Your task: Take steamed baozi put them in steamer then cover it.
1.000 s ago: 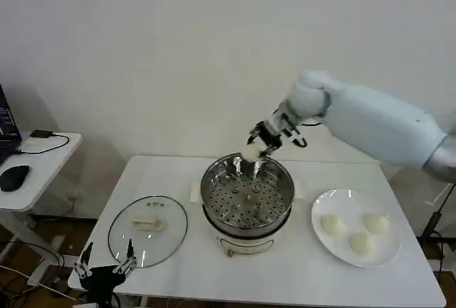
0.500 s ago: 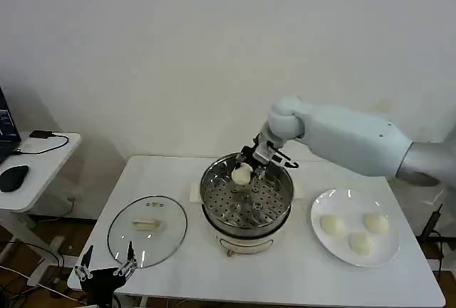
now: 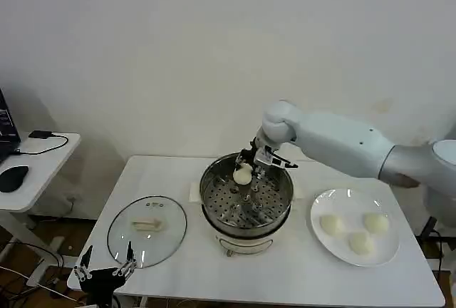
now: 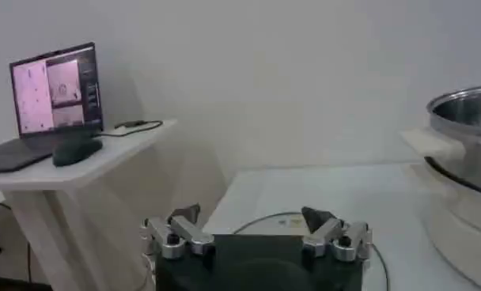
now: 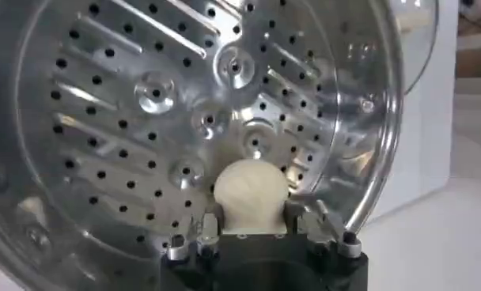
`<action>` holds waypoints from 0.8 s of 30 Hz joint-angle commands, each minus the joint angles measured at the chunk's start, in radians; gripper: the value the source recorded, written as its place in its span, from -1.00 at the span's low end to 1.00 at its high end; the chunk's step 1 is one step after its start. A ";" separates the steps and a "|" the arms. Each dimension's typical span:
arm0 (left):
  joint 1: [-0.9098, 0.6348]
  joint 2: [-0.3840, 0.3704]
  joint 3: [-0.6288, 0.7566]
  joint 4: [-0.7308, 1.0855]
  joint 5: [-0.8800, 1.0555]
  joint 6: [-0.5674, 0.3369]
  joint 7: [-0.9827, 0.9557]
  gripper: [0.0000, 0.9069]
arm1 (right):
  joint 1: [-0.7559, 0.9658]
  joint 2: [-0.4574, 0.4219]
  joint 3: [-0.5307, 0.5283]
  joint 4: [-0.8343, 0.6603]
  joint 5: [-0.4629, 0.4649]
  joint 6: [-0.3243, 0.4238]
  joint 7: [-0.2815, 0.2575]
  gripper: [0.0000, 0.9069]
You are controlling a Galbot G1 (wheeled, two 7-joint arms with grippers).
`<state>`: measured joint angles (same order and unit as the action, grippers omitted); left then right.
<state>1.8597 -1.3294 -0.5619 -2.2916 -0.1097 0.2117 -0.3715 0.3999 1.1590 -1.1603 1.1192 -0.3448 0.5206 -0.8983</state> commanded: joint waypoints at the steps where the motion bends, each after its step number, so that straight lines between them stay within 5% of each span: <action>1: 0.001 0.000 -0.003 -0.001 -0.001 0.000 0.000 1.00 | -0.015 0.033 0.006 -0.069 -0.069 0.044 0.016 0.13; 9: 0.002 -0.002 0.001 -0.003 0.000 0.000 -0.002 1.00 | -0.026 0.034 0.004 -0.064 -0.039 0.044 0.021 1.00; 20: 0.001 -0.003 0.020 -0.006 0.004 0.000 -0.002 1.00 | 0.120 -0.114 -0.040 0.152 0.152 -0.073 -0.003 1.00; 24: -0.004 0.010 0.030 -0.009 0.001 0.000 0.002 1.00 | 0.274 -0.254 -0.129 0.296 0.314 -0.214 -0.016 1.00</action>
<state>1.8596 -1.3296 -0.5418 -2.2983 -0.1064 0.2116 -0.3738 0.4955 1.0691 -1.2087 1.2225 -0.2289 0.4570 -0.9046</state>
